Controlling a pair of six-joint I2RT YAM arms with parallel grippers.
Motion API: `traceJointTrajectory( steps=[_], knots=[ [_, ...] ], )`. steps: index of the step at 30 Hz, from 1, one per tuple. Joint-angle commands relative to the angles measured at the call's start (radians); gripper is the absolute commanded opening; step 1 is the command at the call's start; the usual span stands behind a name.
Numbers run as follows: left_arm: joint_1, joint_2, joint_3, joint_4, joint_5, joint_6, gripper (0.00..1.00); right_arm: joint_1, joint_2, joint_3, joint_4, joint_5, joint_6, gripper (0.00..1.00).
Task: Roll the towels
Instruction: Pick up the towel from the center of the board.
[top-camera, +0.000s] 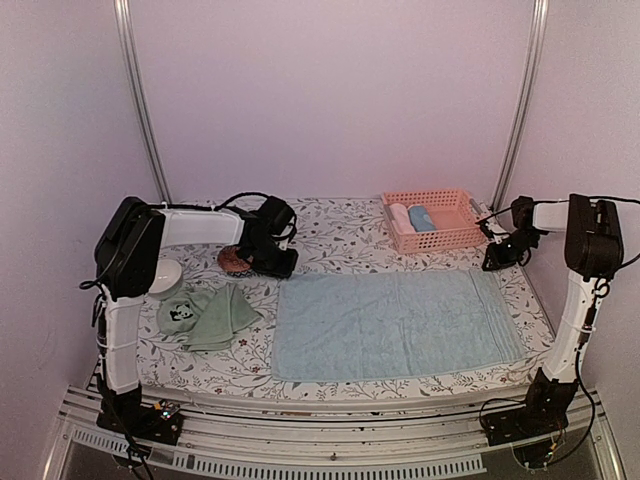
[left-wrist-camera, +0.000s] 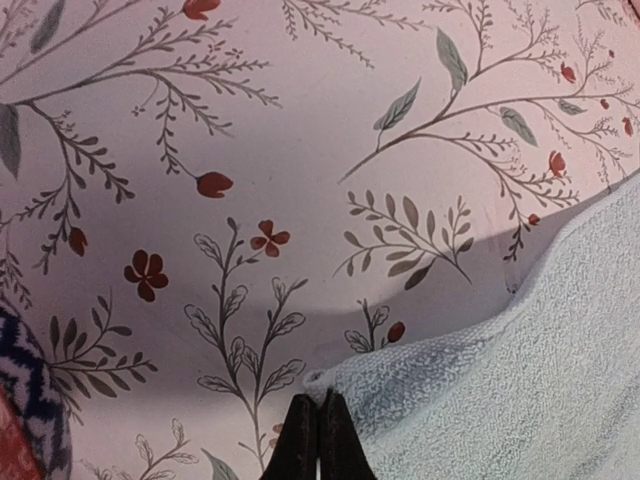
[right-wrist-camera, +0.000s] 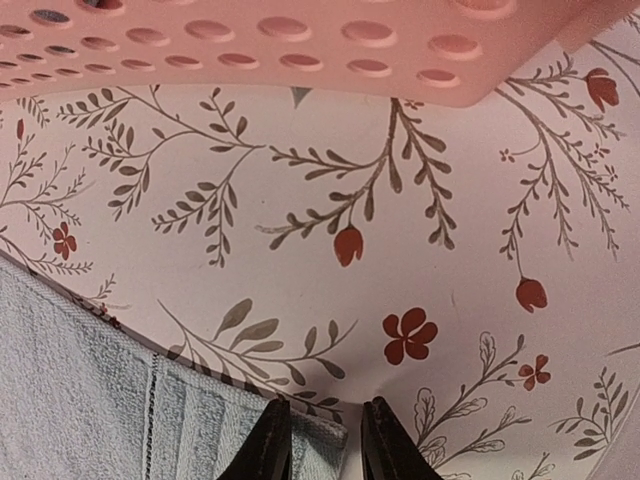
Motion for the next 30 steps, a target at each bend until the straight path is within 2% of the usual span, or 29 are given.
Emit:
traceJointTrajectory(
  steps=[1,5,11,25,30],
  knots=[
    [0.003,0.009,0.028,-0.019,-0.006,0.015,0.00,0.003,0.045,0.014,-0.025,-0.007,-0.009,0.25],
    [0.005,0.011,0.028,-0.019,-0.011,0.016,0.00,0.003,0.031,0.009,-0.017,0.015,-0.010,0.20],
    [0.011,0.013,0.028,-0.024,-0.015,0.008,0.00,0.002,-0.023,0.013,-0.008,0.013,-0.006,0.04],
    [0.037,-0.070,0.028,-0.019,-0.062,0.005,0.00,-0.050,-0.146,0.153,-0.038,-0.065,-0.001,0.02],
    [0.037,-0.113,-0.015,0.016,-0.043,-0.003,0.00,-0.057,-0.151,0.144,-0.040,-0.097,-0.010,0.02]
  ],
)
